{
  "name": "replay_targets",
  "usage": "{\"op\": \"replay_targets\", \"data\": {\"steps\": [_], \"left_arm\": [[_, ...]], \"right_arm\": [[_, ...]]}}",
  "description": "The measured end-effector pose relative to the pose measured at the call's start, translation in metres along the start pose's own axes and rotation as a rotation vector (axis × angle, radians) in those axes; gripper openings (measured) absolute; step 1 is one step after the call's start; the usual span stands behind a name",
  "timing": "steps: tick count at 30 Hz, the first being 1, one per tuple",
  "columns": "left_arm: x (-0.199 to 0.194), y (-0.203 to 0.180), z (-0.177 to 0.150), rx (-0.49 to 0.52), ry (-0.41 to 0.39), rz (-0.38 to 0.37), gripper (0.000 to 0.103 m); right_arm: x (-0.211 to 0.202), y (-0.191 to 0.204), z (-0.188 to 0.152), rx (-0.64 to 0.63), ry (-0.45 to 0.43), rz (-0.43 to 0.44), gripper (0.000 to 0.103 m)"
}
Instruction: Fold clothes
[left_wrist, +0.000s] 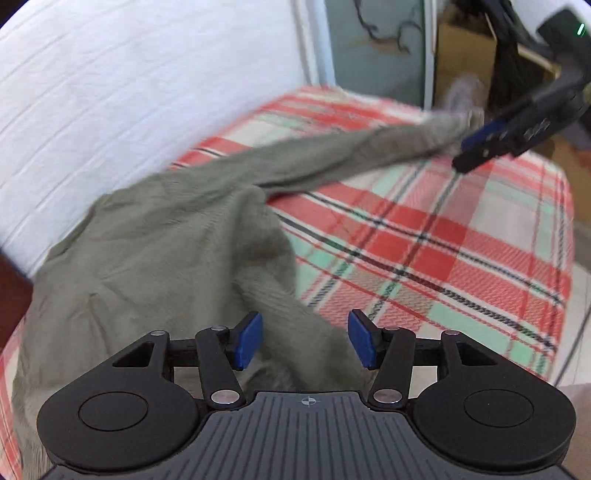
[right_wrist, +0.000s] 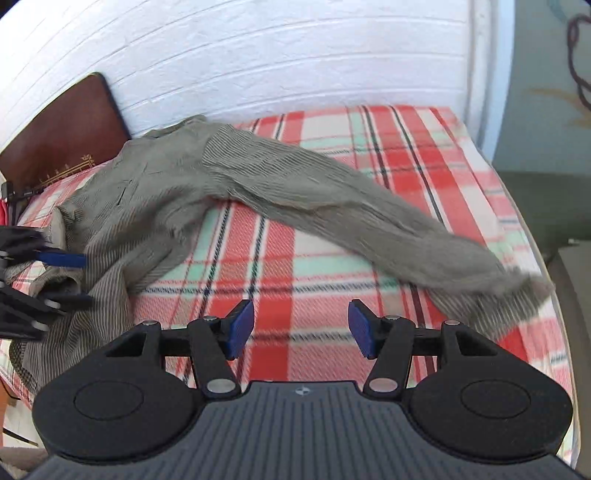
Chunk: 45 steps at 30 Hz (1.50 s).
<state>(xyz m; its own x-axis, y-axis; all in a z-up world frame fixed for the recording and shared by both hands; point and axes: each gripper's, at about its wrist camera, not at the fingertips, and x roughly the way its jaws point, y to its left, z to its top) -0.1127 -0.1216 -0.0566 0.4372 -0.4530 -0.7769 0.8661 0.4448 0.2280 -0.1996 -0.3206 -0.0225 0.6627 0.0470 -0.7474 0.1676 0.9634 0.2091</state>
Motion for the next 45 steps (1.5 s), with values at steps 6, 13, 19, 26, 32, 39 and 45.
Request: {"op": "replay_targets", "data": {"steps": [6,13,19,26,32,39,45], "left_arm": [[0.044,-0.012,0.001,0.020,0.070,0.081,0.055],[0.004,0.034,-0.017,-0.173,0.030,-0.098,0.000],[-0.037,0.040,-0.043,-0.193,-0.002,-0.220,0.000],[-0.015,0.033,-0.059,-0.218,0.064,-0.212,0.003],[-0.016,0.038,-0.060,-0.258,0.053,-0.220,0.008],[-0.005,0.037,-0.055,-0.280,0.030,-0.234,0.012],[0.021,0.029,-0.054,-0.248,0.108,-0.255,0.029]], "right_arm": [[0.006,-0.005,-0.012,0.048,0.033,0.034,0.061],[0.024,0.013,-0.010,0.044,0.067,0.141,0.061],[0.051,0.053,0.001,0.003,0.089,0.281,0.061],[0.113,0.063,0.031,0.302,0.126,0.394,0.062],[0.175,0.044,0.048,0.619,0.125,0.477,0.046],[0.148,0.042,0.060,0.564,-0.128,0.376,0.001],[0.154,0.017,0.044,0.565,0.044,0.295,0.007]]}}
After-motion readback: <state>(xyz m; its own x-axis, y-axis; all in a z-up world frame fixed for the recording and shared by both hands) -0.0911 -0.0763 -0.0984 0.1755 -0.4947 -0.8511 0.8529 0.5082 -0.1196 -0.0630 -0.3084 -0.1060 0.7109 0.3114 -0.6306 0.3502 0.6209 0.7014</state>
